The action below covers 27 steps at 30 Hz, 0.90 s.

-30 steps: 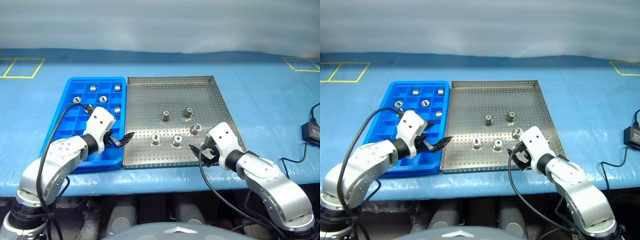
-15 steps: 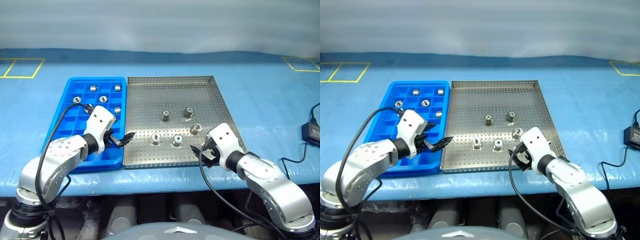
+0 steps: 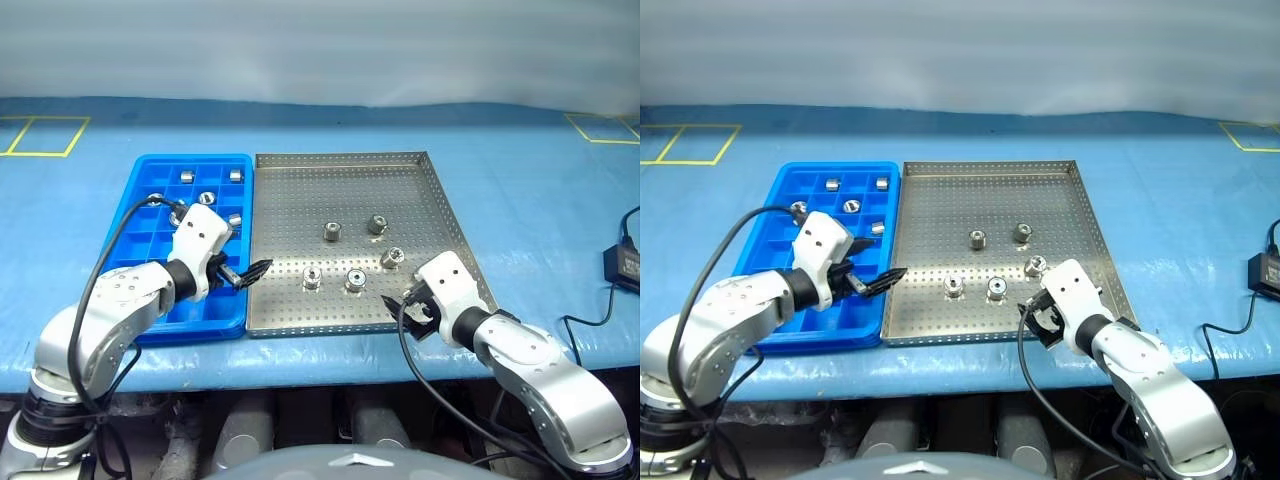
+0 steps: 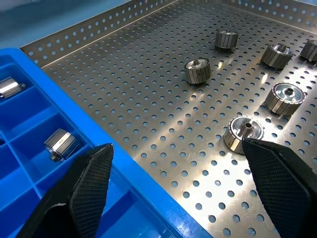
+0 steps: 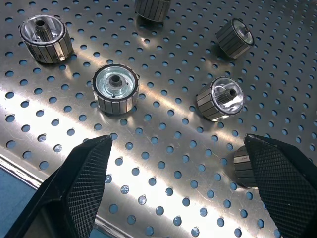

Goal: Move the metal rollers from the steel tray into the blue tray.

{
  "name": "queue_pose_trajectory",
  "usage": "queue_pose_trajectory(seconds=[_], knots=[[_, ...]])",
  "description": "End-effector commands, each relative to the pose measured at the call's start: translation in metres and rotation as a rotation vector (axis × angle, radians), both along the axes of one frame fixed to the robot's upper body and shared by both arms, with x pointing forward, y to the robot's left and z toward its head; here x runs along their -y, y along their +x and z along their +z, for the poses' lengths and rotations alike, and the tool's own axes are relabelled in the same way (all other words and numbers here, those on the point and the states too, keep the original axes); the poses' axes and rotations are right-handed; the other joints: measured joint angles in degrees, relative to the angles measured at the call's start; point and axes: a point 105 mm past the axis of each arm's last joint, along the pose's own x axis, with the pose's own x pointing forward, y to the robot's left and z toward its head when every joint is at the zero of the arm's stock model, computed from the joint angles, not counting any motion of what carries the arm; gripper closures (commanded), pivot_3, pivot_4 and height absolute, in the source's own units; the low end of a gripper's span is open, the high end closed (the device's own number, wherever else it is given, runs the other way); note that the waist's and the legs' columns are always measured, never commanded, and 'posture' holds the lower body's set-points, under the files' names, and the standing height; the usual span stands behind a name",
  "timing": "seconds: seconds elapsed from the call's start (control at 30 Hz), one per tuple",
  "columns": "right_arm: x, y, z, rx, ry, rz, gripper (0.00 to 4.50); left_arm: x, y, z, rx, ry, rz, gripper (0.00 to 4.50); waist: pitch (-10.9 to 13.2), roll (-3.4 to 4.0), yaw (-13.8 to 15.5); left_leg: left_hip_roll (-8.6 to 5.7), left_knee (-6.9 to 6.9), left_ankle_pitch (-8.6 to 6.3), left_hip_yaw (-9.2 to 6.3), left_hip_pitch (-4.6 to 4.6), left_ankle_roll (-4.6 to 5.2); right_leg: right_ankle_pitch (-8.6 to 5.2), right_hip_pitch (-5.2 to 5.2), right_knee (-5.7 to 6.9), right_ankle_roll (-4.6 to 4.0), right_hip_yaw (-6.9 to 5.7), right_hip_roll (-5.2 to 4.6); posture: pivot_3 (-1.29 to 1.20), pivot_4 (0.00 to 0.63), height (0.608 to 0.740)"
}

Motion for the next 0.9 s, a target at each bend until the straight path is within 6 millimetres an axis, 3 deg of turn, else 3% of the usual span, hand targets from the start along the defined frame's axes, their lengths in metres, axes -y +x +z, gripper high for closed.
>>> queue_pose_trajectory(seconds=[0.03,0.23,0.4,0.57,0.9], knots=[[-0.002,0.0,0.011,0.055,0.005,-0.004,0.0,0.0,0.006,0.012,0.041,0.017,-0.034,0.01,0.0,0.0,-0.03,0.0,0.0,0.0,0.0,0.0,0.0,0.0,0.0,0.0,0.0,0.0,0.0,-0.03,0.15,0.74],[-0.004,0.002,0.013,0.079,0.03,-0.028,0.0,0.003,0.036,0.021,0.016,0.078,-0.032,0.01,0.0,-0.01,0.0,-0.02,0.07,0.0,-0.02,-0.02,0.0,0.01,0.02,0.01,0.02,-0.01,0.04,-0.06,0.15,0.74],[-0.008,0.0,0.011,0.081,0.052,-0.048,0.0,0.025,0.051,0.02,-0.03,0.131,-0.134,0.01,0.0,-0.01,-1.01,-0.05,0.11,-0.03,0.06,-0.03,0.07,0.08,0.01,-0.01,0.14,0.13,0.04,-0.08,0.15,0.74],[-0.011,-0.003,0.007,0.076,0.066,-0.061,0.0,0.053,0.048,0.006,-0.13,0.153,-0.317,0.01,0.0,0.0,-1.98,-0.07,0.12,-0.07,0.14,-0.06,0.12,0.12,-0.04,-0.03,0.21,0.25,0.05,-0.1,0.15,0.74],[-0.012,-0.004,0.007,0.083,0.076,-0.08,0.0,0.077,0.049,-0.035,-0.246,0.283,-0.452,0.01,0.0,0.0,-2.92,-0.04,0.21,-0.08,0.28,-0.03,0.14,0.13,-0.09,0.08,0.23,0.43,0.11,-0.13,0.15,0.74]])
